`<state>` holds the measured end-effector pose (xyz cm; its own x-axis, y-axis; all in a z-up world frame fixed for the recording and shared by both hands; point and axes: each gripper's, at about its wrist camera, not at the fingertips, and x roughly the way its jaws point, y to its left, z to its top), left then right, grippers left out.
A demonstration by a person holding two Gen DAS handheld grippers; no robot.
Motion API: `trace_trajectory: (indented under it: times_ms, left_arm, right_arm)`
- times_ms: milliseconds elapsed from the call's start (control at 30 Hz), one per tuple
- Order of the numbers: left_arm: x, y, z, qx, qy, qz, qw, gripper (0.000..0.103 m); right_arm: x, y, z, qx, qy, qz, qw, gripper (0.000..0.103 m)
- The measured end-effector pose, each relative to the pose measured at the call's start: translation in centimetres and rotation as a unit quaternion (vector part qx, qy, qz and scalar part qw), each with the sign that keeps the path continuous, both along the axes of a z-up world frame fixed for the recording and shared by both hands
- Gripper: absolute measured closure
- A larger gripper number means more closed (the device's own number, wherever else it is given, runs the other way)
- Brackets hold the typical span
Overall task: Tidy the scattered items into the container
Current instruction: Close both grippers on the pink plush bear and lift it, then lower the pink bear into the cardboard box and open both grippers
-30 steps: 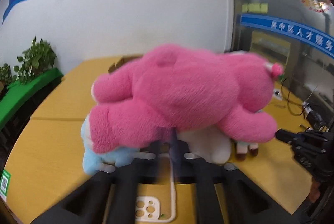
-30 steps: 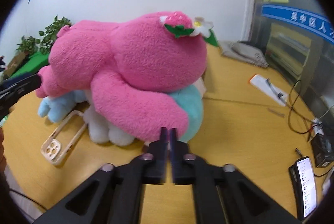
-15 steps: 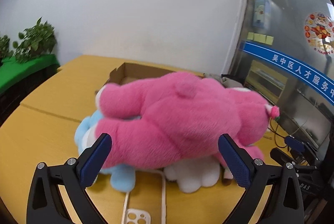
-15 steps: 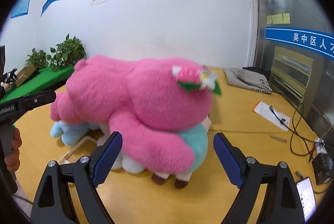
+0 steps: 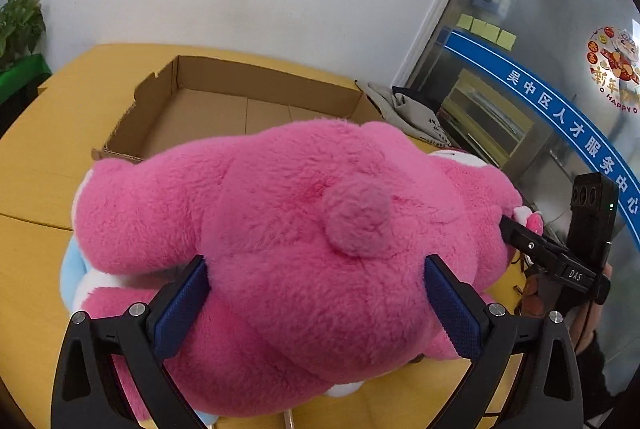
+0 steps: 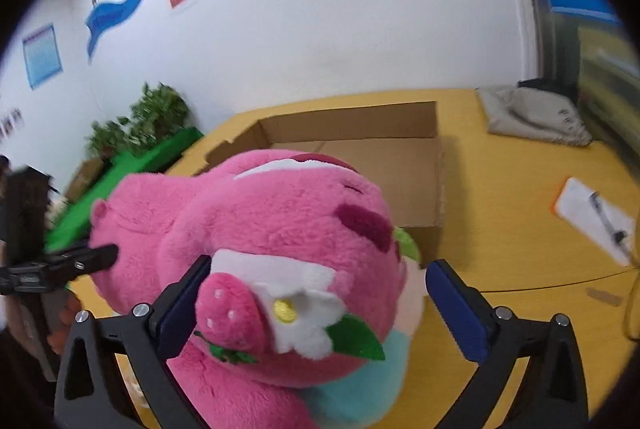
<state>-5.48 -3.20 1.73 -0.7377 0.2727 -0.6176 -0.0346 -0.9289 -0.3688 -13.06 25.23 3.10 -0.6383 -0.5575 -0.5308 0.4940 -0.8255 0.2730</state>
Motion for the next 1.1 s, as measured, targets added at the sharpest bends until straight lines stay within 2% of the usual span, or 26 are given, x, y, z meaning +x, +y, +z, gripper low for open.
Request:
trace_trajectory:
  times_ms: [67,100,133,200,267,300,367,433,600,667,767,867,967,1100]
  left_arm:
    - [0.0,-0.1,-0.2,0.0,-0.003,0.0,1.0,0.011]
    - [0.0,-0.3,-0.2,0.0,-0.002,0.005,1.0,0.014]
    - [0.1,-0.4,-0.2,0.005,0.0,0.009,0.9999,0.021]
    - [0.4,-0.9,0.0,0.023,0.005,0.019,0.9995,0.031]
    - [0.9,-0.9,0.5,0.021,0.015,0.024,0.9994,0.043]
    - [1.2,-0.8,0.8,0.021,0.021,0.024,0.9993,0.046]
    - [1.5,-0.7,1.6,0.027,0.031,0.024,0.9989,0.054]
    - [1.7,-0.7,2.8,0.026,0.045,0.027,0.9983,0.058]
    - [-1.1,-1.7,8.9,-0.006,0.094,0.021,0.9953,0.058]
    - [-3.7,-2.5,11.5,-0.02,0.111,0.008,0.9936,0.058]
    - [-10.0,-3.8,14.6,-0.037,0.111,-0.011,0.993,0.058]
    - [-17.6,-4.7,15.7,-0.051,0.104,-0.023,0.9931,0.059]
    - [-24.4,-5.3,14.0,-0.059,0.082,-0.023,0.9946,0.06]
    - [-33.0,-6.0,7.9,-0.06,0.0,-0.021,0.998,0.064]
  right_arm:
    - [-0.2,-0.3,-0.7,-0.007,-0.002,0.008,1.0,0.005]
    - [-0.3,-0.6,-1.3,-0.02,-0.014,0.016,1.0,0.019]
    - [-0.2,-0.8,-1.6,-0.029,-0.02,0.016,0.999,0.023]
    - [0.7,-1.5,-1.4,-0.02,0.002,0.009,1.0,0.037]
    - [1.5,-1.7,-1.0,-0.024,0.012,0.01,1.0,0.046]
    - [1.8,-1.6,-0.7,-0.028,0.018,0.011,0.999,0.05]
    - [2.6,-1.4,0.3,-0.039,0.034,0.009,0.999,0.053]
    - [3.3,-1.4,1.6,-0.047,0.056,0.002,0.997,0.055]
    - [2.3,-1.8,5.8,-0.06,0.096,0.001,0.994,0.056]
    - [0.4,-2.2,8.2,-0.065,0.119,0.001,0.991,0.056]
    - [-3.7,-2.9,11.3,-0.065,0.144,-0.009,0.987,0.055]
    - [-9.1,-3.7,13.4,-0.058,0.163,-0.033,0.984,0.055]
    - [-14.5,-4.4,12.9,-0.044,0.173,-0.065,0.982,0.055]
    - [-21.9,-5.6,8.7,-0.023,0.124,-0.091,0.988,0.054]
